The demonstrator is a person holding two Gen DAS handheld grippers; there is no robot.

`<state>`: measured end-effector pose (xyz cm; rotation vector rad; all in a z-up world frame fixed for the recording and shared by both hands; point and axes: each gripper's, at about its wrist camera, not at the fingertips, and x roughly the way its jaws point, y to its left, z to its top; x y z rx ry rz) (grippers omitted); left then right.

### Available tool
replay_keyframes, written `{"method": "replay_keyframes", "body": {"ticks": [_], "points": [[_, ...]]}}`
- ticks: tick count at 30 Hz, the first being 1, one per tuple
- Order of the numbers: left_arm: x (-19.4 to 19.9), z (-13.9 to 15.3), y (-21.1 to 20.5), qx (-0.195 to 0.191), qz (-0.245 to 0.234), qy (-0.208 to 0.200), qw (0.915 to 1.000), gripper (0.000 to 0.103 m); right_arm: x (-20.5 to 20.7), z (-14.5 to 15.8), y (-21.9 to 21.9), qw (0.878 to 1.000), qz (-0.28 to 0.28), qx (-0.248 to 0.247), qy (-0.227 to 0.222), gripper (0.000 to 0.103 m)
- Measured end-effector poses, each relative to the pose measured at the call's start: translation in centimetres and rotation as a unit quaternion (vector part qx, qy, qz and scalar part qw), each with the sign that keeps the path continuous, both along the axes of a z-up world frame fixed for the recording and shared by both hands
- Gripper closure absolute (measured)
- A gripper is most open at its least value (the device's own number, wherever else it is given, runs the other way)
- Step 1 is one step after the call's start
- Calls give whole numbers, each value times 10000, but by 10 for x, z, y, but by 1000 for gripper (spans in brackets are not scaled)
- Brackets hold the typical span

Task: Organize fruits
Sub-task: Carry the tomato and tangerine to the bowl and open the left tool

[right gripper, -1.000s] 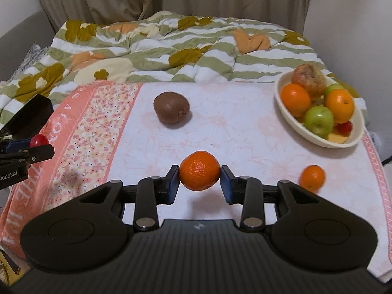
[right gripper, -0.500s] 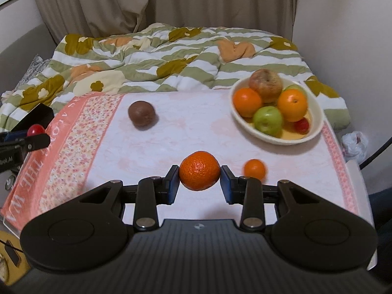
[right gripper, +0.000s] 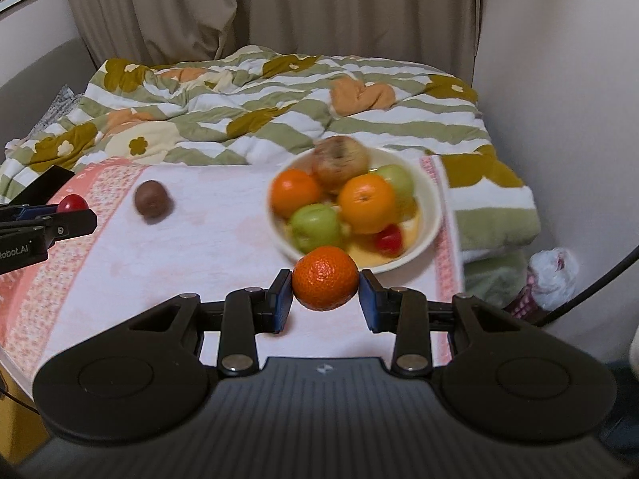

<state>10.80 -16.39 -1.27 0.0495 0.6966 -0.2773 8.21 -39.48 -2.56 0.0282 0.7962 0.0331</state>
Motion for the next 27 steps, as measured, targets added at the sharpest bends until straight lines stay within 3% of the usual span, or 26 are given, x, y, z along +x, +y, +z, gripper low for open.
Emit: {"method": "replay_keyframes", "body": {"ticks": [13,27], "points": [[38,-16,-94,157,-687,192,9973,67,37,-13,-75,9996,-275,26,89,52],[61,-66,-161,599,-1722,600,9814,67,77,-40,-103,9986,-437,110,268,52]]}}
